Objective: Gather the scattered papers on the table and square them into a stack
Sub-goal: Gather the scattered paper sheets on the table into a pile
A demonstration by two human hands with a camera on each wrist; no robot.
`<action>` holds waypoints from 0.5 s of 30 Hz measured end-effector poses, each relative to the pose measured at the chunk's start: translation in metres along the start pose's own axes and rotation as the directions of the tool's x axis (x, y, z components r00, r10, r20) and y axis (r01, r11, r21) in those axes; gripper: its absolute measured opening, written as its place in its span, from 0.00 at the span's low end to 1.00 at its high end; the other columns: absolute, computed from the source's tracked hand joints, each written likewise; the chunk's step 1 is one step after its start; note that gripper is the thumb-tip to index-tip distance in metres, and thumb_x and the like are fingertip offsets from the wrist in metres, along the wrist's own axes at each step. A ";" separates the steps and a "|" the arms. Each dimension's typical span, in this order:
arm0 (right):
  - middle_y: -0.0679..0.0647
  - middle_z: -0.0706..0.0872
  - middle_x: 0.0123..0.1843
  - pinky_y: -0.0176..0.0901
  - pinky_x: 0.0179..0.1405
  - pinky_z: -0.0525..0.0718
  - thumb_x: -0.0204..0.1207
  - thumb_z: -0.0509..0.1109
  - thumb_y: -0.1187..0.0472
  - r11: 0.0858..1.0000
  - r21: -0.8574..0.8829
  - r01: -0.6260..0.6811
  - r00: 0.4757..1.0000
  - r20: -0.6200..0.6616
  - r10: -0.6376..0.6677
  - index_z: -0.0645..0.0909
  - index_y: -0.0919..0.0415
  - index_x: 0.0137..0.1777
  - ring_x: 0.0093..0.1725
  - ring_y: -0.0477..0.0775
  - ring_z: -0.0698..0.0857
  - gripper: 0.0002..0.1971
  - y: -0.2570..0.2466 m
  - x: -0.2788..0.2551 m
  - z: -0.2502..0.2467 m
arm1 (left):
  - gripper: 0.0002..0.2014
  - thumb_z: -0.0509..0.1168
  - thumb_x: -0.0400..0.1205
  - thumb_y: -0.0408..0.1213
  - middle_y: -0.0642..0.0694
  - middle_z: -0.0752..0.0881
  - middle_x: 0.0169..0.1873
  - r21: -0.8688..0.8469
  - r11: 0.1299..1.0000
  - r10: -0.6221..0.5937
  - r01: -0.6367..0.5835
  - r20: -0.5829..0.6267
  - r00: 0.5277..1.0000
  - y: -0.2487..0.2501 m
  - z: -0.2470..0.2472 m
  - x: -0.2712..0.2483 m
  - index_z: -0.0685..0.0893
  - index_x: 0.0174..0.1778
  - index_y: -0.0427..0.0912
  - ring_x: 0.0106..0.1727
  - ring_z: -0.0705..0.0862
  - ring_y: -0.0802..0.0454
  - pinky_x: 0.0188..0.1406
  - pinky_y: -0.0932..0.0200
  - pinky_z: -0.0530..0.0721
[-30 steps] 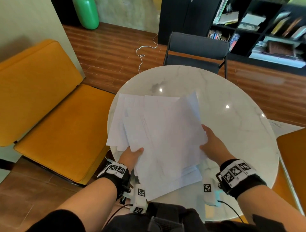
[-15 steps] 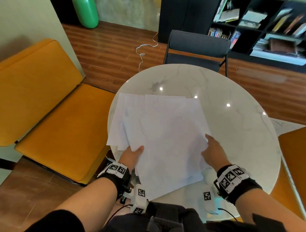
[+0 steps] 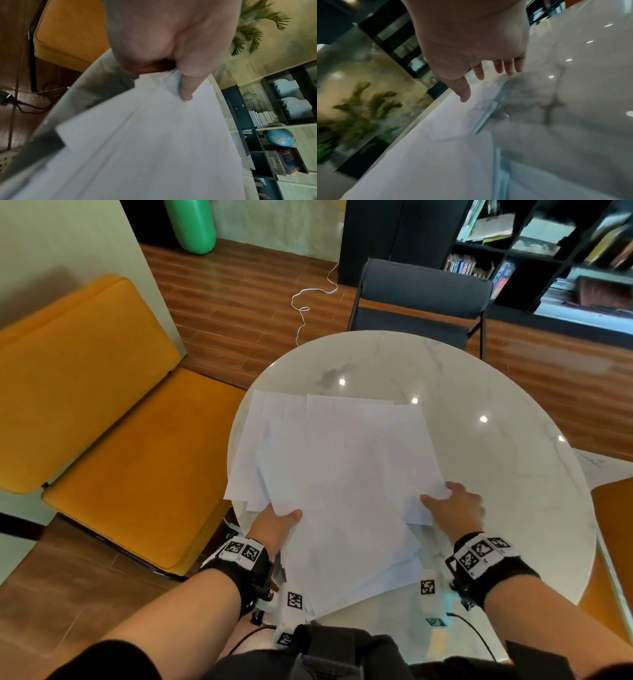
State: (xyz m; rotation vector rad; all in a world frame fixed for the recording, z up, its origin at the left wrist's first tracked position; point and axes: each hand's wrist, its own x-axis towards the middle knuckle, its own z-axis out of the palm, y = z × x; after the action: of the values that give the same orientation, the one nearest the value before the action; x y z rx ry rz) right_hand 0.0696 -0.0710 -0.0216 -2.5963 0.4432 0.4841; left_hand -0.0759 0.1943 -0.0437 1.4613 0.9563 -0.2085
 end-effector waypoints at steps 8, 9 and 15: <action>0.64 0.77 0.70 0.56 0.65 0.77 0.71 0.79 0.57 0.896 0.406 -0.183 0.977 0.177 0.119 0.65 0.71 0.77 0.70 0.68 0.77 0.39 -0.023 0.021 0.005 | 0.20 0.66 0.81 0.40 0.41 0.83 0.66 0.027 1.000 -0.010 0.011 -0.008 1.000 0.000 0.001 0.000 0.77 0.69 0.40 0.68 0.79 0.39 0.73 0.44 0.74; 0.65 0.76 0.73 0.56 0.67 0.76 0.71 0.79 0.56 0.906 0.380 -0.185 0.972 0.208 0.111 0.65 0.71 0.77 0.71 0.68 0.76 0.39 -0.026 0.021 0.007 | 0.21 0.66 0.80 0.40 0.41 0.83 0.66 0.035 0.999 -0.011 0.011 -0.004 1.000 0.000 0.000 0.000 0.77 0.69 0.40 0.68 0.79 0.39 0.73 0.44 0.74; 0.58 0.78 0.72 0.60 0.68 0.78 0.64 0.81 0.53 0.879 0.450 -0.156 0.966 0.253 0.042 0.69 0.67 0.76 0.69 0.68 0.78 0.42 -0.031 0.018 0.015 | 0.22 0.67 0.80 0.41 0.41 0.83 0.67 0.052 0.999 -0.013 0.013 0.005 1.000 0.000 -0.002 0.001 0.77 0.69 0.41 0.68 0.79 0.40 0.75 0.42 0.72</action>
State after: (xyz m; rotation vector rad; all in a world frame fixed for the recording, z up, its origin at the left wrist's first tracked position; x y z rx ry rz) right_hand 0.0940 -0.0413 -0.0302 -2.0283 0.5382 0.6269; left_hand -0.0766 0.1966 -0.0438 1.5015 0.9620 -0.2484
